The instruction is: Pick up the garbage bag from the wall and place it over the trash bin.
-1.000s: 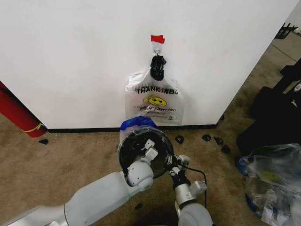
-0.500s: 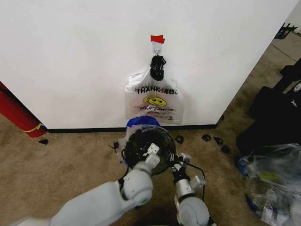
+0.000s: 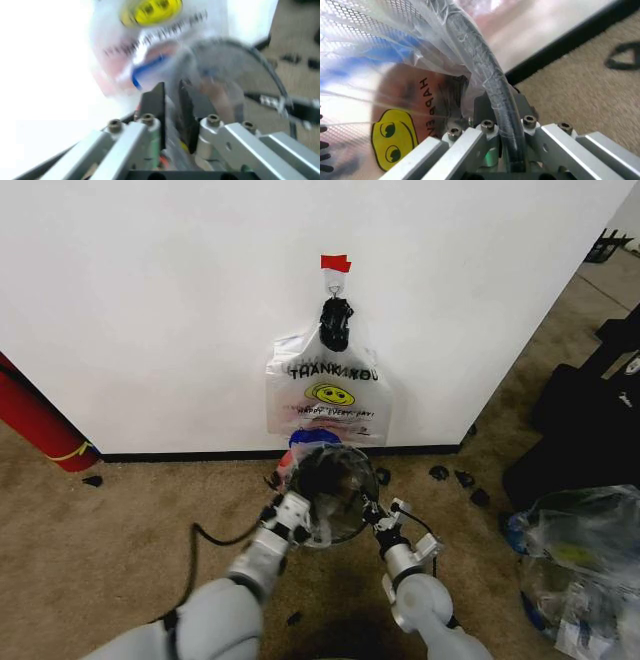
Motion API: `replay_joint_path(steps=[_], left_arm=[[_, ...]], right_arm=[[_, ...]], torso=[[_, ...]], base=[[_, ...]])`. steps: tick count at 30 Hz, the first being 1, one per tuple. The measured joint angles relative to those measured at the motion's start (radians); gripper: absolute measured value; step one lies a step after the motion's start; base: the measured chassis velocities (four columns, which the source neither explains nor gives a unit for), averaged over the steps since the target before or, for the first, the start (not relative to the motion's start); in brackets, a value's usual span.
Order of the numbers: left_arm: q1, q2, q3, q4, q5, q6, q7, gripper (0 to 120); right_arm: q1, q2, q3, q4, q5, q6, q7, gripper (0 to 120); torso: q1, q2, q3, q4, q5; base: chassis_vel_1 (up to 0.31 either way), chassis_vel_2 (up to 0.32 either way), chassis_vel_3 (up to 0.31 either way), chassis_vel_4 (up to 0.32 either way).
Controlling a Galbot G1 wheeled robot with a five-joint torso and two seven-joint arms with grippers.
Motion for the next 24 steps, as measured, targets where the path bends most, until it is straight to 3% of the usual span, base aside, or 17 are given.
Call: replay_joint_path(steps=[2,3,6,9,13,16,24], left_arm=[[0.012,0.024,-0.092,-0.011,-0.046,-0.044,0.084,26],[0.012,0.024,-0.092,-0.011,-0.046,-0.044,0.084,26],[-0.008,0.053,-0.164,-0.015,-0.135,-0.046,0.158,41],[-0.023,0.069,-0.175,0.024,-0.157,-0.050,0.220,54],[-0.034,0.069,-0.176,0.053,-0.193,-0.046,0.246,63],[-0.048,0.064,-0.178,0.081,-0.224,-0.024,0.285,79],[-0.063,0.057,-0.170,0.132,-0.221,0.010,0.305,99]], right_arm=[[-0.010,-0.004,0.016,-0.008,-0.021,0.019,-0.073,0],[-0.010,-0.004,0.016,-0.008,-0.021,0.019,-0.073,0],[-0.027,-0.016,0.046,-0.023,-0.048,0.047,-0.175,0],[-0.041,-0.027,0.079,-0.047,-0.073,0.078,-0.276,0],[-0.054,-0.035,0.105,-0.059,-0.096,0.101,-0.342,0],[-0.068,-0.042,0.132,-0.066,-0.108,0.118,-0.412,0],[-0.079,-0.055,0.168,-0.070,-0.115,0.134,-0.496,0]], torso=[[0.000,0.000,0.000,0.0000,-0.0006],[0.000,0.000,0.000,0.0000,-0.0006],[0.000,0.000,0.000,-0.0002,-0.0003],[0.000,0.000,0.000,-0.0003,-0.0004],[0.000,0.000,0.000,-0.0002,-0.0003],[0.000,0.000,0.000,-0.0002,-0.0002],[0.000,0.000,0.000,-0.0001,-0.0002]], base=[[0.000,0.000,0.000,0.000],[0.000,0.000,0.000,0.000],[0.000,0.000,0.000,0.000],[0.000,0.000,0.000,0.000],[0.000,0.000,0.000,0.000],[0.000,0.000,0.000,0.000],[0.000,0.000,0.000,0.000]])
